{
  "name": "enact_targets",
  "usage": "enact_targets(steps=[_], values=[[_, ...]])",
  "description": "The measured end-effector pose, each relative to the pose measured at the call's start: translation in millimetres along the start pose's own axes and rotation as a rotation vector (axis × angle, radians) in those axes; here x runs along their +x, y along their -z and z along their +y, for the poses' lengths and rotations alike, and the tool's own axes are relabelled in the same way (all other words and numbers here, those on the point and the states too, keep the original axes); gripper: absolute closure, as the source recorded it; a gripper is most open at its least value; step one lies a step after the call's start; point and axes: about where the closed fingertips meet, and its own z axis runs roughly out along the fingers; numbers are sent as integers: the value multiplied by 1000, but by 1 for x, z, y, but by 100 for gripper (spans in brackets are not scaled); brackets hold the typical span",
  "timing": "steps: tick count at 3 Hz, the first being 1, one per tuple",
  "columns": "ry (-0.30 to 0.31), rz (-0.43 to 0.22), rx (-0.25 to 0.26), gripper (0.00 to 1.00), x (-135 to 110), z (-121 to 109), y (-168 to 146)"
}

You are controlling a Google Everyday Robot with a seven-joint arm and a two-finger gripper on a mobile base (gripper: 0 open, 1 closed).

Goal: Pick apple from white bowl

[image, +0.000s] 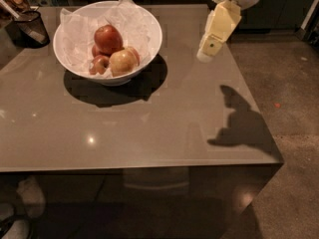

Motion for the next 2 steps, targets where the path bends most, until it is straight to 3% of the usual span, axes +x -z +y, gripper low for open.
enact_targets(steps=[1, 2], values=[[78, -13, -30, 0, -40, -9, -15], [87, -30, -18, 0, -49, -12, -15]])
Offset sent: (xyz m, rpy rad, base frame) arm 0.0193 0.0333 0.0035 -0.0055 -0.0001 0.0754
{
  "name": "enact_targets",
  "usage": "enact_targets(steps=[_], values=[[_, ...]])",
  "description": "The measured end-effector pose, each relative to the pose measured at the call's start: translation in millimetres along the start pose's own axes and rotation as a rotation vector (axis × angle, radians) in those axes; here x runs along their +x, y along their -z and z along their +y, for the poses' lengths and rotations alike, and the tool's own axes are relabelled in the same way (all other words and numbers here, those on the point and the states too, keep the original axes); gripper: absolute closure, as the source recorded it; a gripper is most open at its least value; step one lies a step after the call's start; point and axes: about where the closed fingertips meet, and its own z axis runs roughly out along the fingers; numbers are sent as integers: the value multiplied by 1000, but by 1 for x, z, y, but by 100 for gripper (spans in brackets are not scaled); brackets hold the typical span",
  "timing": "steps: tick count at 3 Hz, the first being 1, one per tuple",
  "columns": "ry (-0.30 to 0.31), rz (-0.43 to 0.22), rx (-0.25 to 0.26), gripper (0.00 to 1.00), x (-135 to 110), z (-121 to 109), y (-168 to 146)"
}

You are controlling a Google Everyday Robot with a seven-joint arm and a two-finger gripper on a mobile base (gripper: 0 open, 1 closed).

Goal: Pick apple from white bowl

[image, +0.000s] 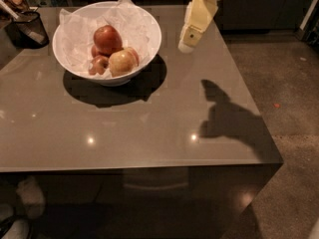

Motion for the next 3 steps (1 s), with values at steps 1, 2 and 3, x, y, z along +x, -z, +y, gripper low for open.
enact_targets(steps=[1, 2, 3], values=[[7, -46, -1, 0, -18, -8, -11], [46, -59, 1, 0, -46, -19, -24], [93, -64, -7, 0, -74, -29, -35]])
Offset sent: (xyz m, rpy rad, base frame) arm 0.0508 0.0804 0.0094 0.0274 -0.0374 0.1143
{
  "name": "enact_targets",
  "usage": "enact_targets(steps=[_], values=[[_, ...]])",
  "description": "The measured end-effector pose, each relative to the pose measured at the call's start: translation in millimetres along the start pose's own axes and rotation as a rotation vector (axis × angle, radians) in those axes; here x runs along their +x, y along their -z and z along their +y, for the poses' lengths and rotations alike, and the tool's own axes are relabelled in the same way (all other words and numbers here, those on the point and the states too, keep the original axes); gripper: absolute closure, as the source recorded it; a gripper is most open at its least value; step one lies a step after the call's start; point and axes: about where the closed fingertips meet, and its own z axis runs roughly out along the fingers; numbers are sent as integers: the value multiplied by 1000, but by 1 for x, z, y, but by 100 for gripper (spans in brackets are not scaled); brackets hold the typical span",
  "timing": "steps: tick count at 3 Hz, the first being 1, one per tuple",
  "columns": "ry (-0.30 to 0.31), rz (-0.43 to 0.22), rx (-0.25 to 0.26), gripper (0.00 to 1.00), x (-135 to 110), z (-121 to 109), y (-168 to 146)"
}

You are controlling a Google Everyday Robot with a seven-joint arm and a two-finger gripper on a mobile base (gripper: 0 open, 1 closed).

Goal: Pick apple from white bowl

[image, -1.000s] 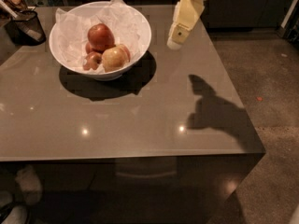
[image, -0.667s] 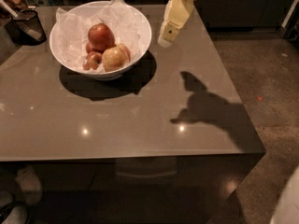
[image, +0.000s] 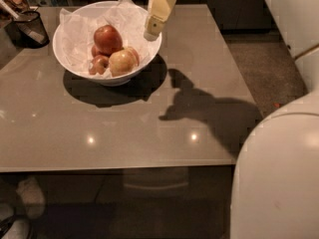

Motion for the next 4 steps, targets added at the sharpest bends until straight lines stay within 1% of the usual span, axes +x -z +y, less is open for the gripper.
enact_targets(steps=[1, 2, 3, 4], values=[[2, -12, 12, 0, -5, -4, -1], [-19, -40, 3, 0, -14, -9, -12], [-7, -62, -14, 0, -34, -17, -25], [4, -78, -25, 5, -48, -22, -33]])
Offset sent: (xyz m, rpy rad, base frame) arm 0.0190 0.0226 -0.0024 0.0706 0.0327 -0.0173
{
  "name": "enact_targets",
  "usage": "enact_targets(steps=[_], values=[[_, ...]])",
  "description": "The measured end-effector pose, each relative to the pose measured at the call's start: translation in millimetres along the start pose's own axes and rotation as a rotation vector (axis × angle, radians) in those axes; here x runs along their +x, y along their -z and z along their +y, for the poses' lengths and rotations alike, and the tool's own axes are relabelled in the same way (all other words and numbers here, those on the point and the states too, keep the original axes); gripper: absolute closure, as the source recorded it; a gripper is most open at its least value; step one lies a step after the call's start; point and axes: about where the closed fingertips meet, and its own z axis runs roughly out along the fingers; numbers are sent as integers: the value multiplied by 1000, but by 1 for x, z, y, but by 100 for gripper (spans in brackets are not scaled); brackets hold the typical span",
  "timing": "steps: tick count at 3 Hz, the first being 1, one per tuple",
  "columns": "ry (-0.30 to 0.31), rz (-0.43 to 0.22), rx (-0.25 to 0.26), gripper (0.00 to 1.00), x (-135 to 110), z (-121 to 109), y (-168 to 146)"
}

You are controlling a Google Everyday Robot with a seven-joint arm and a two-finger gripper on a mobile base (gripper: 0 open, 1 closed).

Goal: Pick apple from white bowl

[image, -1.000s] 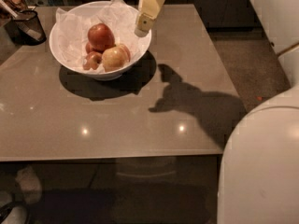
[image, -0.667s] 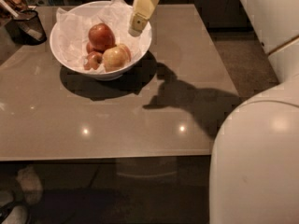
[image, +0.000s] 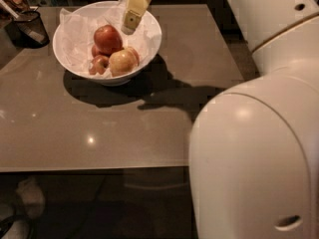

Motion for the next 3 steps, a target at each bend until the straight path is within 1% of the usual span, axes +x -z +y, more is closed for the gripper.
enact_targets(steps=[1, 2, 3], values=[[-2, -17, -20, 18, -10, -5, -10], [-16, -41, -45, 19, -17, -6, -20], [-34, -59, -70, 16, -22, -7, -29]])
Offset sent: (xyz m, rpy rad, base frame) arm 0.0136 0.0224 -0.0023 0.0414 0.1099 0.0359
